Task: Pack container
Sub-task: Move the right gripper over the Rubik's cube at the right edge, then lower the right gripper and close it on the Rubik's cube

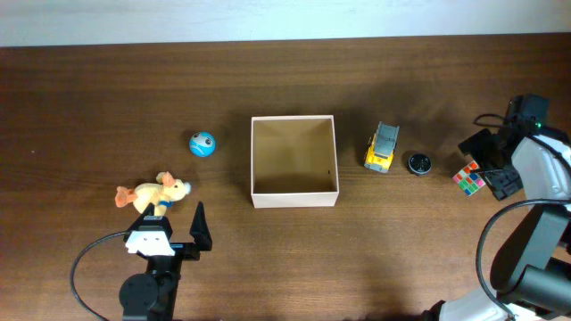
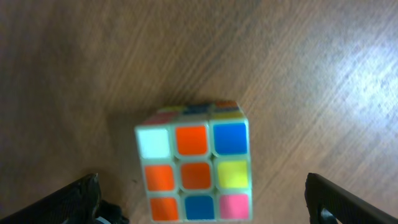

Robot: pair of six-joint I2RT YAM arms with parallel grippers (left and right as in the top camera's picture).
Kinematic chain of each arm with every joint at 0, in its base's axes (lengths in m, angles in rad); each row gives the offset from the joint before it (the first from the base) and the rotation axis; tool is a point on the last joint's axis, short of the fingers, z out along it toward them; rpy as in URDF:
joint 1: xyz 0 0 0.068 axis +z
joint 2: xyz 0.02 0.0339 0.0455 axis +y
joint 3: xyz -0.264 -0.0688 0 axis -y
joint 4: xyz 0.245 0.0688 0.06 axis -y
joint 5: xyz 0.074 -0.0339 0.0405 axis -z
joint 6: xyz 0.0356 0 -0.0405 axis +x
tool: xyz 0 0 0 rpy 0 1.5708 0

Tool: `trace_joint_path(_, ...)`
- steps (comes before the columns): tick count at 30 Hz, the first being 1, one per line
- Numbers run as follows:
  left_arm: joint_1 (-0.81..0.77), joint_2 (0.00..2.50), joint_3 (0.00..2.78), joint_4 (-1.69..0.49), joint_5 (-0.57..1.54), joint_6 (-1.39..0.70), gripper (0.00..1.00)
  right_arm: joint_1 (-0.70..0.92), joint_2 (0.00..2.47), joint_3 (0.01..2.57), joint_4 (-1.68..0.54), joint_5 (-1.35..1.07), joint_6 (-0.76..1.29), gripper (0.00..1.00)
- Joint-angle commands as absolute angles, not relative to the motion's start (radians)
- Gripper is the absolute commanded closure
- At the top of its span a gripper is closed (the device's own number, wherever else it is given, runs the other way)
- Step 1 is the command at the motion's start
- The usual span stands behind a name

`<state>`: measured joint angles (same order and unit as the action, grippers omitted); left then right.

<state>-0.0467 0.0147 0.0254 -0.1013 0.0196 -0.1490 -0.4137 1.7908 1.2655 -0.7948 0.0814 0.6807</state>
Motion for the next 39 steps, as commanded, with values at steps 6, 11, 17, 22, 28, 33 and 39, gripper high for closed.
trace_joint_path(6, -0.050, 0.006, 0.020, -0.099, 0.031, -0.129, 0.01, -0.421, 1.793, 1.274, -0.751, 0.084, 0.689, 0.01)
trace_joint_path(11, -0.050, 0.006, 0.020, -0.099, 0.031, -0.129, 0.01, -0.421, 1.794, 1.243, -0.709, 0.084, 0.690, 0.01)
trace_joint_path(17, -0.050, 0.006, 0.020, -0.099, 0.031, -0.129, 0.01, -0.421, 1.842, 1.230, -0.684, 0.083, 0.689, 0.01)
trace_joint_path(22, -0.050, 0.006, 0.020, -0.099, 0.031, -0.129, 0.01, -0.421, 1.897, 1.229, -0.671, 0.083, 0.690, 0.01)
trace_joint_path(28, -0.050, 0.006, 0.020, -0.099, 0.031, -0.129, 0.01, -0.421, 1.942, 1.228, -0.646, 0.079, 0.690, 0.04)
trace_joint_path(33, -0.050, 0.006, 0.020, -0.099, 0.031, -0.129, 0.01, -0.421, 1.942, 1.228, -0.633, 0.079, 0.689, 0.19)
trace_joint_path(39, -0.050, 0.006, 0.020, -0.099, 0.031, -0.129, 0.01, -0.420, 1.942, 1.228, -0.633, 0.079, 0.689, 0.37)
